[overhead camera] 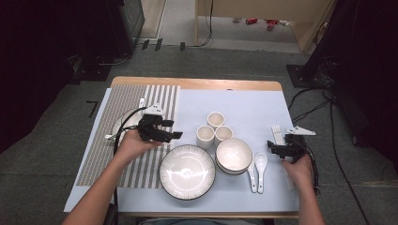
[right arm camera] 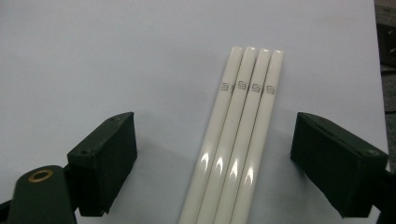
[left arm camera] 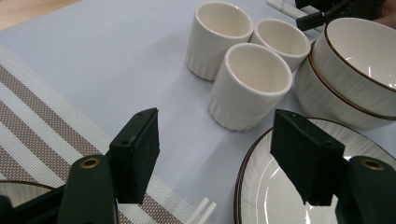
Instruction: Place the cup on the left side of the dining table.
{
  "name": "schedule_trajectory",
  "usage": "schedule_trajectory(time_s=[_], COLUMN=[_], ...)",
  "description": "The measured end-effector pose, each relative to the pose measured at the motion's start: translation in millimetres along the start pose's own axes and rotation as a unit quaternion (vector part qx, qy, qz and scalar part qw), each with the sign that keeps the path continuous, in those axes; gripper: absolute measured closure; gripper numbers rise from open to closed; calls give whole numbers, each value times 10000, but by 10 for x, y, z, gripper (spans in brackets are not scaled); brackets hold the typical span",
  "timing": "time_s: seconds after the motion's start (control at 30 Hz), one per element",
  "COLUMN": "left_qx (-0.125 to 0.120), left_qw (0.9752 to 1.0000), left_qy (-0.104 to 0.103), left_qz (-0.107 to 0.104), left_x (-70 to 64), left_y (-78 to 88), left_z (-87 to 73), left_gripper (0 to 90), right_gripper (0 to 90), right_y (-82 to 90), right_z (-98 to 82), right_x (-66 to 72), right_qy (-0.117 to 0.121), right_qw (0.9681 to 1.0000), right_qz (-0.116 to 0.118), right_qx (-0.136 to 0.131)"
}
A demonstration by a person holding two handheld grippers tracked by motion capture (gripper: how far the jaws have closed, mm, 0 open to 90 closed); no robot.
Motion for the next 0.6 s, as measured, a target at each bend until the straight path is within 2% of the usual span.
schedule_trajectory(time_s=[0.6], left_qx=[61], left_qw=[9999], left_qy=[-83], left_qz=[-54], left_x=[-14], left_y=[-102], left_z=[73], left_gripper=[311], right_gripper=[142], right_y=[0], right_z=[-1], right_x=[0], right_qy=[2], right_qw=[10000], right_qz=[0], right_qx=[-3])
Point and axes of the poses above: each handheld gripper's, and its own axes: y roughly backward along the jaws, z roughly out of its top, x roughly to its left, the point moved 2 cm from there along -y, roughly forward along the jaws, and after that the axes turned 8 degrees about z, right-handed, at the moved point
